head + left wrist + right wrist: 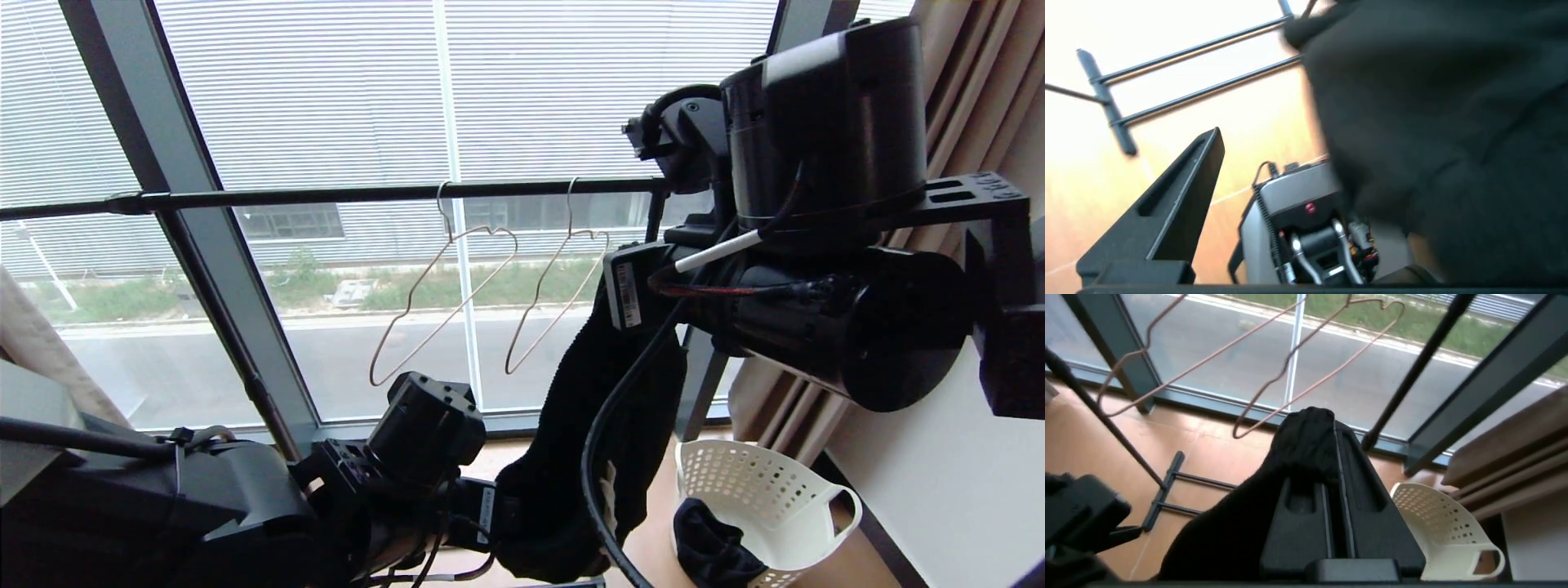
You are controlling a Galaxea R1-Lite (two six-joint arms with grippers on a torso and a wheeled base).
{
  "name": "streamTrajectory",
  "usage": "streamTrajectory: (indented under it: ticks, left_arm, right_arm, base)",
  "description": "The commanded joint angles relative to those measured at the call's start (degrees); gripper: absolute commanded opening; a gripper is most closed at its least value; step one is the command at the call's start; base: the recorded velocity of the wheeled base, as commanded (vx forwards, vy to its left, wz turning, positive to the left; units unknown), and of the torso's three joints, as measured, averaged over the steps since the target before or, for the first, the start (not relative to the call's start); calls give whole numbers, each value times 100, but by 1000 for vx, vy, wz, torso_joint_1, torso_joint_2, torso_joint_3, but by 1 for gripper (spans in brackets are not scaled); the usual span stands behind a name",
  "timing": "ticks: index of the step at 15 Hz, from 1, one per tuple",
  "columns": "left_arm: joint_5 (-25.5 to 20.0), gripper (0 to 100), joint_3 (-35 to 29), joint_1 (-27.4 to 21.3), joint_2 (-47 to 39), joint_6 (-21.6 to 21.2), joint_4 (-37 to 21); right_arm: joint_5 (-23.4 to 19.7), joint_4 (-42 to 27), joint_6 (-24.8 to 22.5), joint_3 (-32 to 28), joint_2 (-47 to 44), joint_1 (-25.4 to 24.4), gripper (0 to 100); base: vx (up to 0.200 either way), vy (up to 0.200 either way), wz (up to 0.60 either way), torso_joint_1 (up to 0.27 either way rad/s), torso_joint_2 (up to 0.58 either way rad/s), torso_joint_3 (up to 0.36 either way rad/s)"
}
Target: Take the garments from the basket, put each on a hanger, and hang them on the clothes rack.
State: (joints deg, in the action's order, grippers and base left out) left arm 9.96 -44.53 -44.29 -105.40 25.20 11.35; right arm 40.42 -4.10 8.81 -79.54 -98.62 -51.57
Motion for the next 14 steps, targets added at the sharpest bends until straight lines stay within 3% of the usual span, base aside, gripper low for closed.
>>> streamTrajectory:
  ticks: [1,6,10,11,14]
  left_arm:
    - [32,100,111,-1,116,3,-1]
    - [111,100,393,-1,626,3,-1]
    - [138,100,498,-1,969,-6,-36]
    - [138,0,498,-1,986,-6,-36]
    - [199,0,428,43,1092,-68,-54]
  right_arm:
    - [27,32,6,150,115,191,0]
    - [53,585,-2,932,326,964,0]
    - [9,1192,15,1609,511,1281,0]
    - [9,1253,15,1670,519,1298,0]
    - [1,2141,6,2444,572,1316,0]
  base:
    - [0,0,0,0,0,0]
    - [0,0,0,0,0,0]
    - [0,0,0,0,0,0]
    - [0,0,0,0,0,0]
    - [0,0,0,0,0,0]
